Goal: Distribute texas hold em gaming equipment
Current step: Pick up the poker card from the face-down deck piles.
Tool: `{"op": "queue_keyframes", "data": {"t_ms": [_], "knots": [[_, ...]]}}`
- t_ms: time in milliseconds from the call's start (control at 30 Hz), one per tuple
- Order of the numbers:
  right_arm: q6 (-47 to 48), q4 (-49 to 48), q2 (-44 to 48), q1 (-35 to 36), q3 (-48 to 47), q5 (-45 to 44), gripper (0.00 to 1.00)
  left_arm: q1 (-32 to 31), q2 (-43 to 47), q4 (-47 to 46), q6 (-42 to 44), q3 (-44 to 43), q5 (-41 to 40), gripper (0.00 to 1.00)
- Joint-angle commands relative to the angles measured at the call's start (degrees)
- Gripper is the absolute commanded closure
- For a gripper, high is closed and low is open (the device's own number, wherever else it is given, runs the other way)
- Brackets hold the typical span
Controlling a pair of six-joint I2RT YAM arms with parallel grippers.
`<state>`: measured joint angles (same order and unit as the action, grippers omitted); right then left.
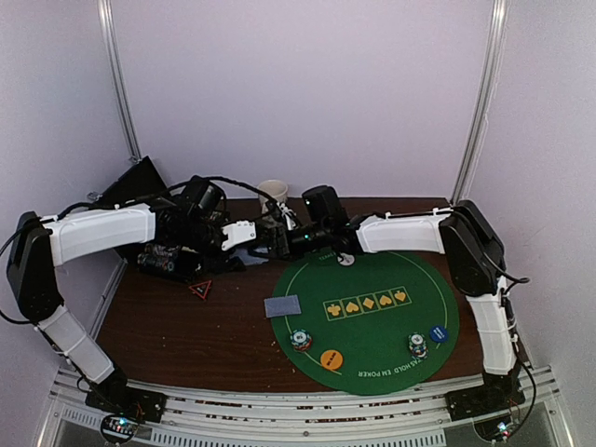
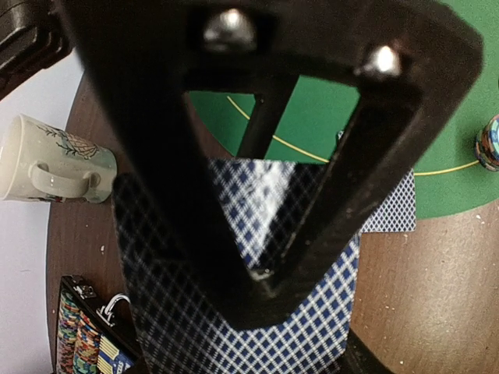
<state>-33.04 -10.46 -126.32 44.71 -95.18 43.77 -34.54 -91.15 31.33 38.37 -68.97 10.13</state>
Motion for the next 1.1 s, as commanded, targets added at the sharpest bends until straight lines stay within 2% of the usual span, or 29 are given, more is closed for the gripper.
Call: {"op": "queue_keyframes", "data": {"t_ms": [0,233,533,767,1067], "knots": [[3.51,4.83,0.08,-0.21,-2.48,-4.81,0.43,0.36,0.80,-1.78,-0.53,-1.89,1.68,0.47],[7.47,9.95,3.09,-0.77,-1.69,-8.24,0.57,0.39,0.51,-1.79,-0.27,-1.91,1.14,0.47],[10.11,14.41,5.18,-0.64,-2.57,-8.88,0.59,0.40,0.37,-1.80,-0.23,-1.70,0.40,0.48],[11.16,16.87,6.29,-0.22,-3.26,-9.35,0.70,0.43,0.13,-1.76,-0.23,-1.70,0.22,0.47],[13.71,21.76,8.14,-0.23,-3.54,-11.90,0.73,0.44,0.28,-2.06,-0.27,-1.08,-0.05,0.48]]}}
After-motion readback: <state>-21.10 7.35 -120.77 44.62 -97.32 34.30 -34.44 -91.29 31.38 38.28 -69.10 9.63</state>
